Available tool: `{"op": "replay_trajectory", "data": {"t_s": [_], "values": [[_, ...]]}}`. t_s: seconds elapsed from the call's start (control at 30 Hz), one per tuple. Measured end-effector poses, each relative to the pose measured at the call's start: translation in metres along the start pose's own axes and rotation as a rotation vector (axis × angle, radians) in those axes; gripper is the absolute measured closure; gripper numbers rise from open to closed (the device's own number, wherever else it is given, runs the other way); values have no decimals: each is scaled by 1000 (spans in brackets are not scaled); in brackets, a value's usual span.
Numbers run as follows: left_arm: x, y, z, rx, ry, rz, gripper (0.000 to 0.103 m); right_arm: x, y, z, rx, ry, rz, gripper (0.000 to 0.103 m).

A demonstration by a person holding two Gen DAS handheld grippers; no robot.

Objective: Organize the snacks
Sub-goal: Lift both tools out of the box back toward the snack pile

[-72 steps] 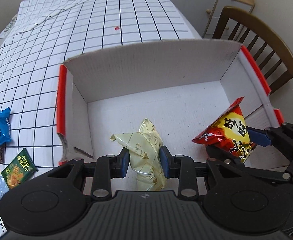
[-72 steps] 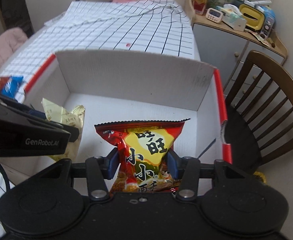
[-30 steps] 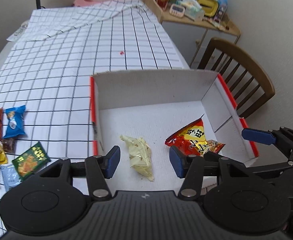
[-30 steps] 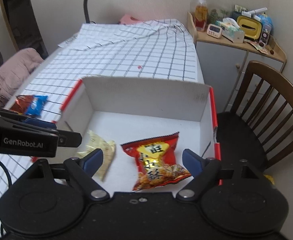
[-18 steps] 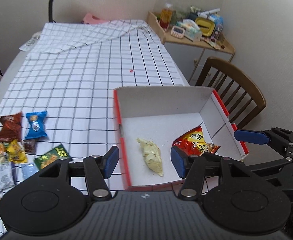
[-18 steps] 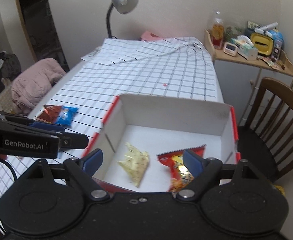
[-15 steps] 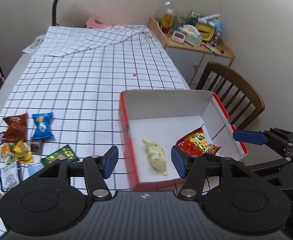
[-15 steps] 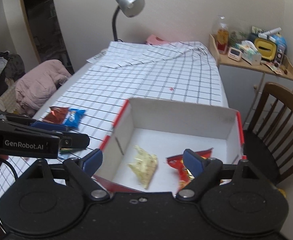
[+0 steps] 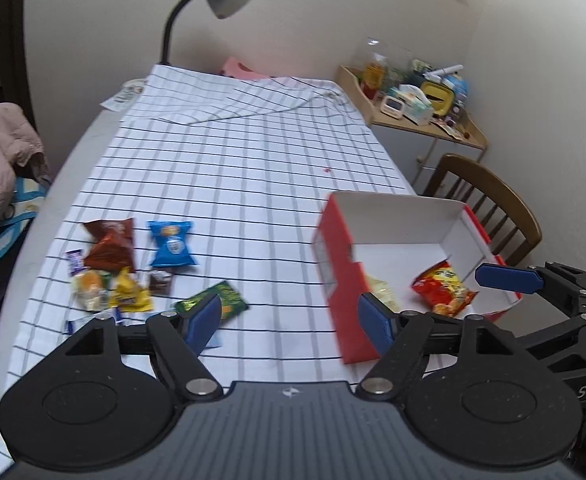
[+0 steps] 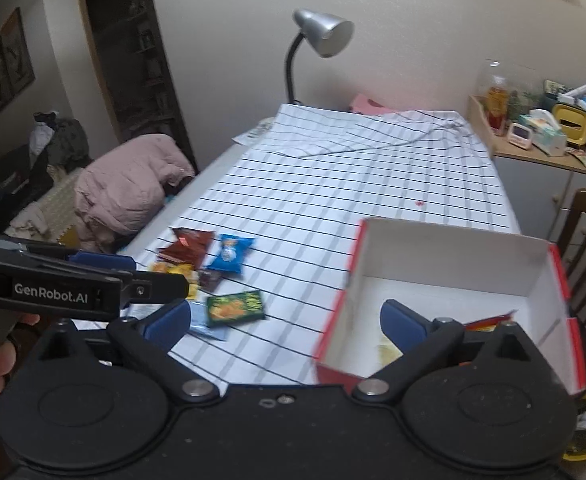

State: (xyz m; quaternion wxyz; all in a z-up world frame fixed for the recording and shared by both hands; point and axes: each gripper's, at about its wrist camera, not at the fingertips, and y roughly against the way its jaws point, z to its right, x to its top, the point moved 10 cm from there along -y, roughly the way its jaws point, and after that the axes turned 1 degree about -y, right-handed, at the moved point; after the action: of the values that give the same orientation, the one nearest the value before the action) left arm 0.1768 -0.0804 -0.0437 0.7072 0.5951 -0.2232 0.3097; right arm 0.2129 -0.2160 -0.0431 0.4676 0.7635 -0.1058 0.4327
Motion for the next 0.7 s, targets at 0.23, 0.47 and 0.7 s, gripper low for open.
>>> {"op": "replay_trajectory", "data": {"t_s": [0.23, 0.47, 0.7], "values": [[-9, 14, -54, 21, 51, 28, 18, -5, -23, -41, 21, -23, -1, 1], [-23, 7, -113, 31, 164, -1, 2, -15, -62, -68, 17, -54, -48, 1], [-43, -15, -181, 147, 311, -51, 2, -24, -117, -67, -44, -133, -128, 1]]}}
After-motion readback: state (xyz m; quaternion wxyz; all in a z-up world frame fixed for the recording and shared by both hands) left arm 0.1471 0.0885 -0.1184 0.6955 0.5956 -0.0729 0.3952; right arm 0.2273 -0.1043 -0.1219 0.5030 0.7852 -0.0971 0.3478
